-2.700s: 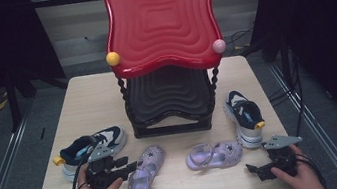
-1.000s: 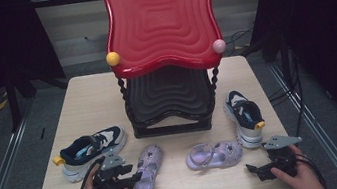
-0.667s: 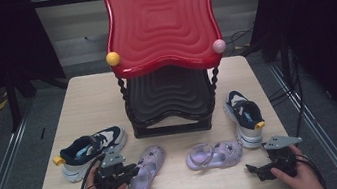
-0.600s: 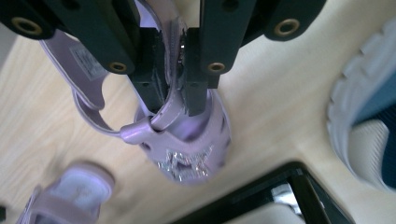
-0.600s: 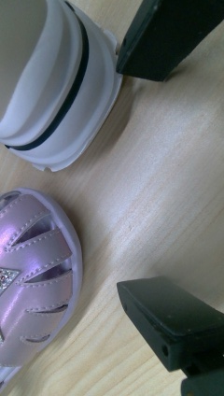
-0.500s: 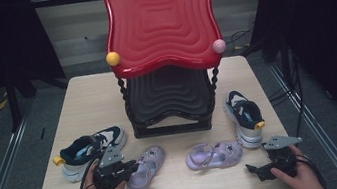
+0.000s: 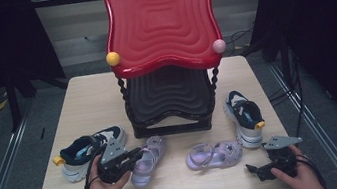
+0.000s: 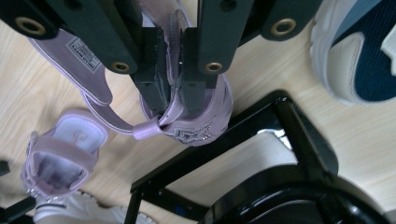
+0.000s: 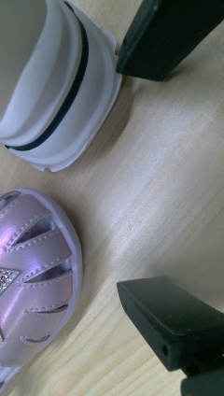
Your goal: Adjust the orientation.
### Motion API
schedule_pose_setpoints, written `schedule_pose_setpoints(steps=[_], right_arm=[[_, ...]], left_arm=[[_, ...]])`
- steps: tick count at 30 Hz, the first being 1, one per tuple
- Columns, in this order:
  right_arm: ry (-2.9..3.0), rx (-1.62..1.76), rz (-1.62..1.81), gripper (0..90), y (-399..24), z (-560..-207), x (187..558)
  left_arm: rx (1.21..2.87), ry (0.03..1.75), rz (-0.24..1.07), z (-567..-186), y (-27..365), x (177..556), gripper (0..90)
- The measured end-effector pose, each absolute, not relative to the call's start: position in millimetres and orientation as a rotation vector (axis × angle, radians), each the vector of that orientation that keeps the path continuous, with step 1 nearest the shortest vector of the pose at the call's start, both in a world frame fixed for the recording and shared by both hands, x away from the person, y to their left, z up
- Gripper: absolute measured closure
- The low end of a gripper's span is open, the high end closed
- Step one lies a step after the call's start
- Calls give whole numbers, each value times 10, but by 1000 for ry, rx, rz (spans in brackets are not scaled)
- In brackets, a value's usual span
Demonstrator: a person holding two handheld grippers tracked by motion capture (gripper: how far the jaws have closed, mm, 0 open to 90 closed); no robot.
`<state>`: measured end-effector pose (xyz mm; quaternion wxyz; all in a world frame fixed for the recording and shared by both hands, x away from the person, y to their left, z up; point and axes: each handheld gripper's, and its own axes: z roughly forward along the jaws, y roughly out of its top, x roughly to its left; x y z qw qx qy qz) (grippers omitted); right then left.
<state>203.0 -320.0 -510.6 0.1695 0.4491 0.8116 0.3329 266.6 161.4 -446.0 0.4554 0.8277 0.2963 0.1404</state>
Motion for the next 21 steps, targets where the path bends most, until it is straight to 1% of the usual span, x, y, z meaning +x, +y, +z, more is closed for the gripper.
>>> schedule_pose_setpoints(steps=[4, 9, 11, 13, 15, 17, 18, 20, 21], right_arm=[[2307, 1269, 948, 0, -3201, -5108, 2031], [2307, 1272, 947, 0, -3200, -5107, 2029], [2307, 1274, 946, 0, -3200, -5107, 2028], [2307, 1273, 946, 0, -3200, -5107, 2028], [2307, 1270, 948, 0, -3200, -5108, 2030], [2307, 1273, 947, 0, -3200, -5107, 2028], [2307, 1274, 947, 0, -3200, -5107, 2028], [2307, 1273, 946, 0, -3200, -5107, 2029], [2307, 1274, 946, 0, -3200, -5107, 2028]], left_arm=[[2084, 747, 305, -4566, 1599, 2703, 822], [2124, 787, 300, -4626, 1655, 2691, 802], [2136, 811, 301, -4667, 1678, 2689, 775], [2110, 843, 269, -4695, 1708, 2702, 758], [2110, 867, 261, -4703, 1710, 2713, 683], [2131, 889, 257, -4725, 1701, 2720, 641], [2154, 897, 249, -4742, 1689, 2718, 641], [2181, 919, 241, -4785, 1653, 2704, 554], [2188, 924, 245, -4790, 1640, 2699, 545]])
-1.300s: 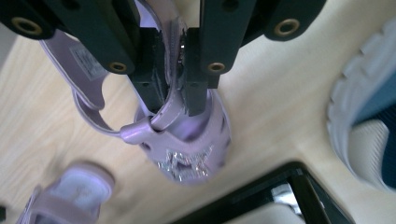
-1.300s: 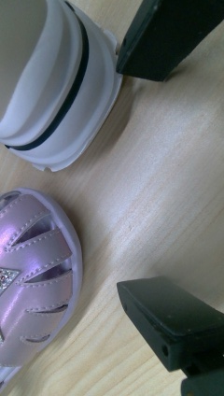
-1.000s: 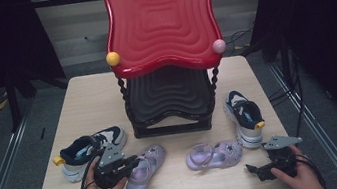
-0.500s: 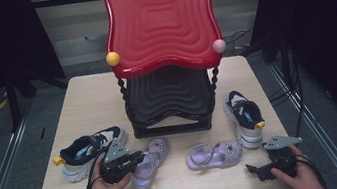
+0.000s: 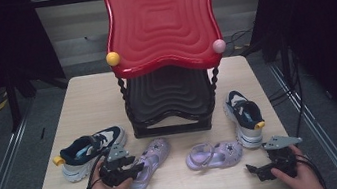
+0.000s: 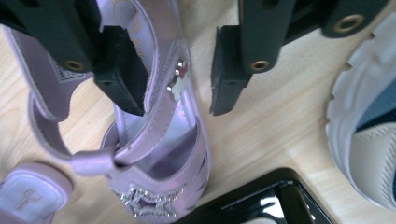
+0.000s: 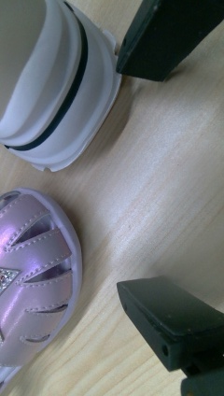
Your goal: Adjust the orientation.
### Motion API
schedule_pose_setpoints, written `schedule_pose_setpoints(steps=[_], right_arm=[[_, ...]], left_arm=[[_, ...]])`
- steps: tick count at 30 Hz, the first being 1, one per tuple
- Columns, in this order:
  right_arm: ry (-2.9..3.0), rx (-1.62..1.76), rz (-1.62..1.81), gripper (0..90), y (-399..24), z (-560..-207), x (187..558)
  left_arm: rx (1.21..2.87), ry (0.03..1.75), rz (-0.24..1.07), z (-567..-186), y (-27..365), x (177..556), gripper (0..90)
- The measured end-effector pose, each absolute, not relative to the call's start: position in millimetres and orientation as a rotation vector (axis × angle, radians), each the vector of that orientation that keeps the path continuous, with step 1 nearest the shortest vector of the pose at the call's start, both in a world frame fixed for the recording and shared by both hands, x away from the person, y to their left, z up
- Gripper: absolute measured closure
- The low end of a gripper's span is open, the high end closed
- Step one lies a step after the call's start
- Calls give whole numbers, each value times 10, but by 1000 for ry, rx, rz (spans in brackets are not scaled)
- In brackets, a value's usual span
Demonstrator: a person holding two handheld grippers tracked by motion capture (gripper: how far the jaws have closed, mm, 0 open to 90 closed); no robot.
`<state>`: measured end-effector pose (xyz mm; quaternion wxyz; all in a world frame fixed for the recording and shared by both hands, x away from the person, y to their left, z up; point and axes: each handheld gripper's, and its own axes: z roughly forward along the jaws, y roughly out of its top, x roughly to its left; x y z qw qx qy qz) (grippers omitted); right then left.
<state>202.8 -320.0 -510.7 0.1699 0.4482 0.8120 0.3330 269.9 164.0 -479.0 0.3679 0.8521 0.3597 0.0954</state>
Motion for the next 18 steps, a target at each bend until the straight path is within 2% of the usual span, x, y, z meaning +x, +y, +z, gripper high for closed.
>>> schedule_pose_setpoints(steps=[9, 18], right_arm=[[2307, 1274, 947, 0, -3200, -5107, 2028], [2307, 1273, 946, 0, -3200, -5107, 2028]], left_arm=[[2190, 956, 260, -4800, 1580, 2725, 492], [2119, 905, 309, -4835, 1590, 2646, 535]])
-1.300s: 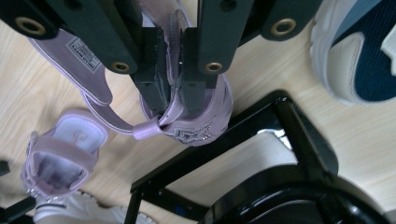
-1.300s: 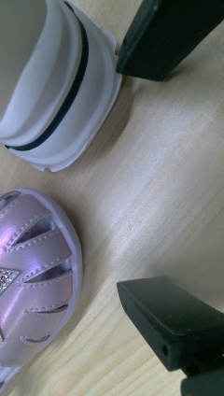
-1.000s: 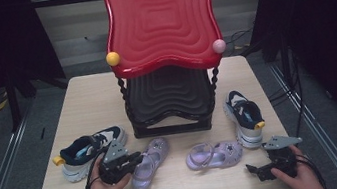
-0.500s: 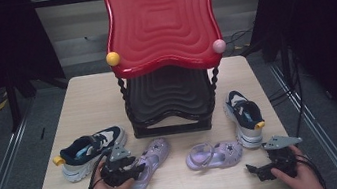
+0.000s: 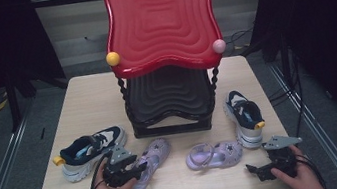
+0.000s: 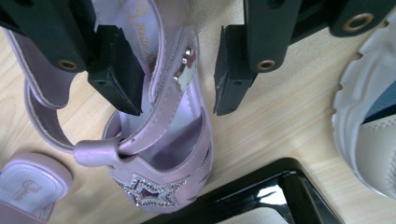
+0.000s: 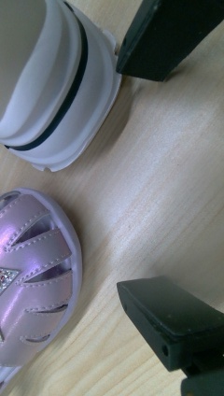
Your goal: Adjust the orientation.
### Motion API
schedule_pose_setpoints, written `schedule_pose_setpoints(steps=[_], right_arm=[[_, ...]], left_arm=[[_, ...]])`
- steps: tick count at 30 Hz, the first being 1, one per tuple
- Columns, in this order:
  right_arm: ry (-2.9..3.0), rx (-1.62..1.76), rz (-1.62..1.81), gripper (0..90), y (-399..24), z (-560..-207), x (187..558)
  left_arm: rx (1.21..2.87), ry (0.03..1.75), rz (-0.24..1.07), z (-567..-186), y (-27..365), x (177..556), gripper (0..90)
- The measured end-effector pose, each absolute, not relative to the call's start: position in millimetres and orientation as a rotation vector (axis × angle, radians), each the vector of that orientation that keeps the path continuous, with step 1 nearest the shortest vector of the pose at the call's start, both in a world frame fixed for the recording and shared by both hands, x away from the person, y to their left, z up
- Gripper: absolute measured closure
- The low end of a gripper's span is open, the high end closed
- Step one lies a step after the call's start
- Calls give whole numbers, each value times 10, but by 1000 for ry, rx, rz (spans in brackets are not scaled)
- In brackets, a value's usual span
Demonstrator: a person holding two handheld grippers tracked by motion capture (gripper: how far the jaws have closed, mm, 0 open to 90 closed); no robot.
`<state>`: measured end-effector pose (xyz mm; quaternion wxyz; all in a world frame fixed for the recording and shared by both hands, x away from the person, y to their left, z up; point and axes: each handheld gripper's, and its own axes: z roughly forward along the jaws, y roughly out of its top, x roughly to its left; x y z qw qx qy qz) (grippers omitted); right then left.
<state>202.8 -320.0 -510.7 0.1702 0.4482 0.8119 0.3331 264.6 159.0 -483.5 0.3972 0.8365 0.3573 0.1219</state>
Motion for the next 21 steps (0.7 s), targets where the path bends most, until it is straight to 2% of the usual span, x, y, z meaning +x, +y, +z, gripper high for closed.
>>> schedule_pose_setpoints(steps=[4, 21], right_arm=[[2306, 1274, 946, 0, -3200, -5107, 2028], [2307, 1274, 947, 0, -3200, -5107, 2028]], left_arm=[[2089, 899, 286, -4852, 1573, 2627, 546], [2056, 859, 332, -4873, 1557, 2598, 607]])
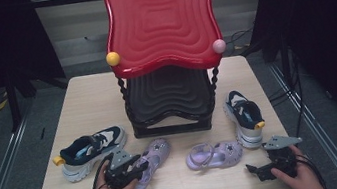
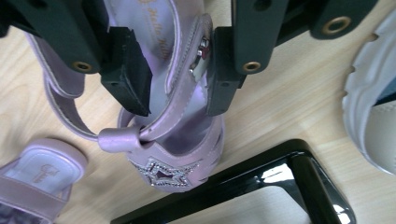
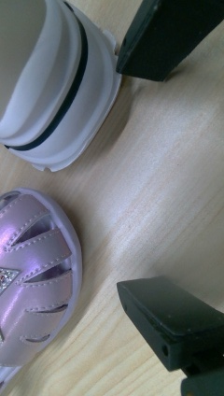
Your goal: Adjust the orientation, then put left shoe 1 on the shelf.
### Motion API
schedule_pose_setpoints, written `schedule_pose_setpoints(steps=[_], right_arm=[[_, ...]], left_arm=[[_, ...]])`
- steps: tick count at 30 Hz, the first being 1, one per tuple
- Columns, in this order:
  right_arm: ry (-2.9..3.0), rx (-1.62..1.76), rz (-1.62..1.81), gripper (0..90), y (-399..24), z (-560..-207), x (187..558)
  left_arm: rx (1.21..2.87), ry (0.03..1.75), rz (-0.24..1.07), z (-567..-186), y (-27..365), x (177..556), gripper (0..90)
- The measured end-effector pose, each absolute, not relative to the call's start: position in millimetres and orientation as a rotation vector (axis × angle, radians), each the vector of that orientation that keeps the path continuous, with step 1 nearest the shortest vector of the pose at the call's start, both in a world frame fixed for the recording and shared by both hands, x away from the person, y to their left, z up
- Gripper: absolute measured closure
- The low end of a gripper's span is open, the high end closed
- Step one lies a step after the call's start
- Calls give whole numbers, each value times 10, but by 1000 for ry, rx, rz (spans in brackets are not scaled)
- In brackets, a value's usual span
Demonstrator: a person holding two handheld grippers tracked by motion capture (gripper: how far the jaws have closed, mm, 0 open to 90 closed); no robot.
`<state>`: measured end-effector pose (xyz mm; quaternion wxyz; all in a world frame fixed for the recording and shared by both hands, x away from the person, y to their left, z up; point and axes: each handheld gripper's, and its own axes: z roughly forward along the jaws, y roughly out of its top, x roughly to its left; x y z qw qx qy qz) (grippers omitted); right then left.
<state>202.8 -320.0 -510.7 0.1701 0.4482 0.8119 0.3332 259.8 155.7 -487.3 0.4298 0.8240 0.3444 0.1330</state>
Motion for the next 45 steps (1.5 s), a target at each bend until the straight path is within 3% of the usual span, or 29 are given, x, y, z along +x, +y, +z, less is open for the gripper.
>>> schedule_pose_setpoints(steps=[5, 8, 16, 45], right_arm=[[2307, 1274, 946, 0, -3200, -5107, 2028], [2307, 1273, 947, 0, -3200, -5107, 2028], [2307, 1274, 947, 0, -3200, -5107, 2029], [2307, 1269, 948, 0, -3201, -5108, 2031]], left_arm=[[2049, 870, 343, -4883, 1579, 2596, 636], [2040, 867, 356, -4885, 1596, 2596, 727], [2054, 866, 331, -4883, 1627, 2627, 787], [2016, 799, 285, -4658, 1528, 2551, 808]])
